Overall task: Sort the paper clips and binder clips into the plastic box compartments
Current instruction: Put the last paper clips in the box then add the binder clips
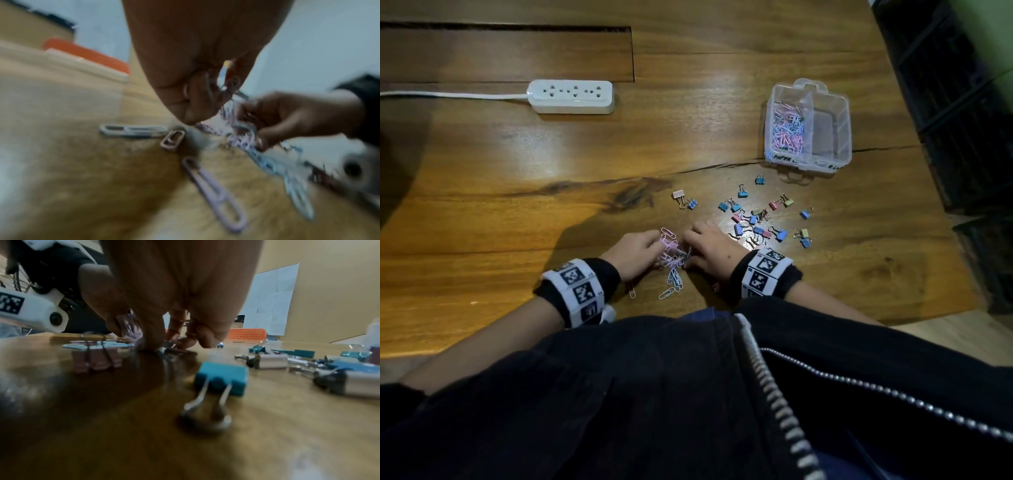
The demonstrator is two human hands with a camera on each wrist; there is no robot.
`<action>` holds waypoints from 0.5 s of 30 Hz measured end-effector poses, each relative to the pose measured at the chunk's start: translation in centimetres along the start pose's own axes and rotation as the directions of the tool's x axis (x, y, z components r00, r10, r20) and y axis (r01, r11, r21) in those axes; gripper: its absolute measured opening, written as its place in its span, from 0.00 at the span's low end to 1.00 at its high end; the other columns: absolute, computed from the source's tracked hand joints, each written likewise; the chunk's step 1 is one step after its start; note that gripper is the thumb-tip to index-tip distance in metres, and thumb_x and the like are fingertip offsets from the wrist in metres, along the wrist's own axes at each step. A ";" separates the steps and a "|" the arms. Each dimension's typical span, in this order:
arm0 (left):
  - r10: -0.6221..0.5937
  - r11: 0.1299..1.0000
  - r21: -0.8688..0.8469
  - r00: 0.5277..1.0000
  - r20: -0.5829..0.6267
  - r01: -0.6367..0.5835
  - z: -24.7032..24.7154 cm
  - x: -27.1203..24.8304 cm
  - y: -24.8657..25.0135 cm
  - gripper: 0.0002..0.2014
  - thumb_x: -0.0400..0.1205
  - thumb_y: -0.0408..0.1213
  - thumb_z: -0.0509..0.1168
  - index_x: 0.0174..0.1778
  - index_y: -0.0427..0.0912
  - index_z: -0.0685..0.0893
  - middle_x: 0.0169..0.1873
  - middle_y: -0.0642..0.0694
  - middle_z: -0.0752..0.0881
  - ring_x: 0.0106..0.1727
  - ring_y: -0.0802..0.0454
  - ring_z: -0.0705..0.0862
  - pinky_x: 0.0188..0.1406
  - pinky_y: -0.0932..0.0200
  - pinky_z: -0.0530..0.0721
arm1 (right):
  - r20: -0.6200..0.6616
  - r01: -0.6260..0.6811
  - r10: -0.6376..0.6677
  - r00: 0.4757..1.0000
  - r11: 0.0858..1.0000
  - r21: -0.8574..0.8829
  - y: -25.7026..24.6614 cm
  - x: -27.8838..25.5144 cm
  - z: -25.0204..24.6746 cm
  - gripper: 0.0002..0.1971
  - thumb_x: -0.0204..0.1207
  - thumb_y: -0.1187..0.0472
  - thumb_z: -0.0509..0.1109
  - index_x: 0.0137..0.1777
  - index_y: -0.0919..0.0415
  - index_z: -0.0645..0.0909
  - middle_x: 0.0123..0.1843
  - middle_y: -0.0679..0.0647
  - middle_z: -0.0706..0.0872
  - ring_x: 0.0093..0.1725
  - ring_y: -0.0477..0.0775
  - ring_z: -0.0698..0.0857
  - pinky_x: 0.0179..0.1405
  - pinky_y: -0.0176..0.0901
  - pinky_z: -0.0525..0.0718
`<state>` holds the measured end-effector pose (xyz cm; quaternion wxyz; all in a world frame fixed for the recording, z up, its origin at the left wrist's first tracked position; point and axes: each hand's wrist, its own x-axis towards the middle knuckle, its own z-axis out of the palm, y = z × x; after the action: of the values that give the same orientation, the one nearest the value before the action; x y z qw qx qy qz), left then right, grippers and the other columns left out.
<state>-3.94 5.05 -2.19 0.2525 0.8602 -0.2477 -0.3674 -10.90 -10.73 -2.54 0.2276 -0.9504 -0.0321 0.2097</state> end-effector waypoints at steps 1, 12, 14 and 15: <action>-0.041 0.971 -0.232 0.999 0.036 0.048 -0.4 0.2 -0.1 0.14 0.83 0.37 0.53 0.31 0.41 0.69 0.29 0.44 0.73 0.32 0.47 0.72 0.30 0.59 0.68 | 0.010 -0.007 0.007 1.000 1.000 -0.006 0.0 0.0 -0.1 0.18 0.75 0.55 0.65 0.62 0.62 0.73 0.62 0.58 0.74 0.62 0.56 0.70 0.66 0.48 0.71; -0.069 0.747 -0.655 0.994 0.090 0.111 -1.5 1.7 0.3 0.15 0.83 0.39 0.59 0.28 0.45 0.71 0.21 0.49 0.77 0.12 0.63 0.67 0.09 0.71 0.62 | -0.015 -0.104 0.109 0.994 0.976 0.194 0.7 -1.0 -0.7 0.07 0.76 0.58 0.66 0.48 0.61 0.76 0.51 0.57 0.78 0.50 0.51 0.74 0.55 0.43 0.74; -0.097 0.880 -0.463 0.995 0.039 0.104 -1.4 2.0 0.3 0.12 0.84 0.38 0.58 0.33 0.46 0.71 0.25 0.49 0.76 0.17 0.62 0.71 0.13 0.71 0.67 | -0.034 -0.174 0.205 0.978 0.896 0.408 1.1 -1.3 -1.4 0.07 0.74 0.61 0.68 0.38 0.59 0.72 0.43 0.56 0.78 0.45 0.54 0.76 0.49 0.48 0.77; -0.100 0.927 -0.362 0.995 0.015 0.098 -1.3 2.0 0.4 0.09 0.85 0.37 0.56 0.37 0.46 0.72 0.27 0.50 0.76 0.22 0.60 0.73 0.18 0.70 0.69 | -0.033 -0.202 0.258 0.966 0.825 0.528 1.4 -1.5 -1.7 0.10 0.74 0.62 0.68 0.34 0.57 0.70 0.40 0.55 0.78 0.44 0.54 0.77 0.49 0.48 0.78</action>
<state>-1.78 3.88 -2.18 0.3882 0.8111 -0.1317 -0.4173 -11.57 -12.92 -1.20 0.4503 -0.8596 0.1522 0.1874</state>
